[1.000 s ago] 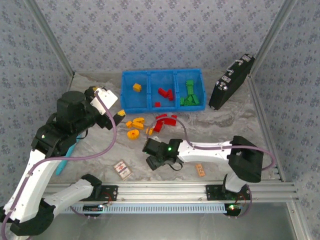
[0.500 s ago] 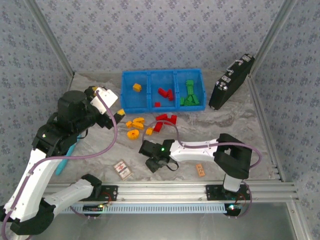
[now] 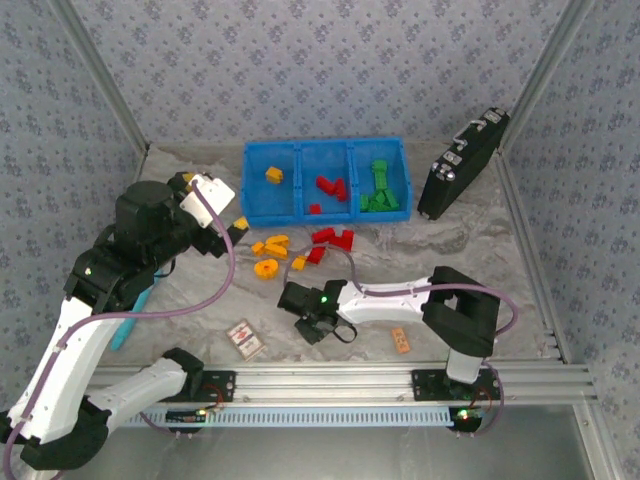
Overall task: Sort the legos into containers by color
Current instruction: Pick up the lego from the bottom-center of the table.
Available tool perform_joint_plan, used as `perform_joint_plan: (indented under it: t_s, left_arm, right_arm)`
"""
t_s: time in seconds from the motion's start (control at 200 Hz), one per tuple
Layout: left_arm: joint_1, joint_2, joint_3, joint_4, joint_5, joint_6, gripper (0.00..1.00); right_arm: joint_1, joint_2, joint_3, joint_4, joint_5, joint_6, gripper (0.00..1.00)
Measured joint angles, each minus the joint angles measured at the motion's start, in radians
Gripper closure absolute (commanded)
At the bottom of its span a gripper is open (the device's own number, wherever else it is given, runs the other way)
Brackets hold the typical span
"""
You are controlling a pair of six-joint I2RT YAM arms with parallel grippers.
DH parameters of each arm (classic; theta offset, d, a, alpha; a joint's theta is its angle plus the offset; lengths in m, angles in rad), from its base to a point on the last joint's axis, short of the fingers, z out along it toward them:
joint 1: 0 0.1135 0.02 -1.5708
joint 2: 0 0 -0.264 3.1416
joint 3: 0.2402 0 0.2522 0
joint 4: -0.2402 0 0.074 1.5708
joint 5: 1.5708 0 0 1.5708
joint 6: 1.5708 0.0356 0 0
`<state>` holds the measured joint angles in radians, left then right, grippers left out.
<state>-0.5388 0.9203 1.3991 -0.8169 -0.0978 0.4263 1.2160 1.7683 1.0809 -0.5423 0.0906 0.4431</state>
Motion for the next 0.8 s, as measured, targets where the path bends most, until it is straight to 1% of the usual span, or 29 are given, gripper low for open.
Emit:
perform_joint_plan:
  t_s: [0.16, 0.385, 0.49, 0.6, 0.7, 0.8]
  left_arm:
    - [0.000, 0.000, -0.002, 0.002, -0.009, 0.003, 0.00]
    - [0.000, -0.004, -0.033, 0.007, -0.046, 0.013, 0.00]
    - [0.000, -0.006, -0.045, 0.009, -0.048, 0.018, 0.00]
    - [0.000, -0.009, -0.054, 0.010, -0.049, 0.020, 0.00]
    - [0.000, -0.009, -0.058, 0.011, -0.050, 0.026, 0.00]
    - [0.000, -0.009, -0.060, 0.013, -0.053, 0.030, 0.00]
  right_arm:
    - [-0.021, 0.001, 0.018, -0.017, -0.002, -0.045, 0.67]
    - [-0.116, -0.003, 0.138, -0.037, -0.001, -0.161, 0.67]
    - [-0.177, -0.003, 0.243, -0.040, 0.000, -0.235, 0.67]
    - [-0.243, 0.016, 0.388, -0.040, 0.003, -0.322, 0.67]
    - [-0.294, 0.079, 0.539, -0.031, 0.003, -0.397, 0.67]
    - [-0.337, 0.178, 0.686, -0.026, 0.002, -0.463, 0.67]
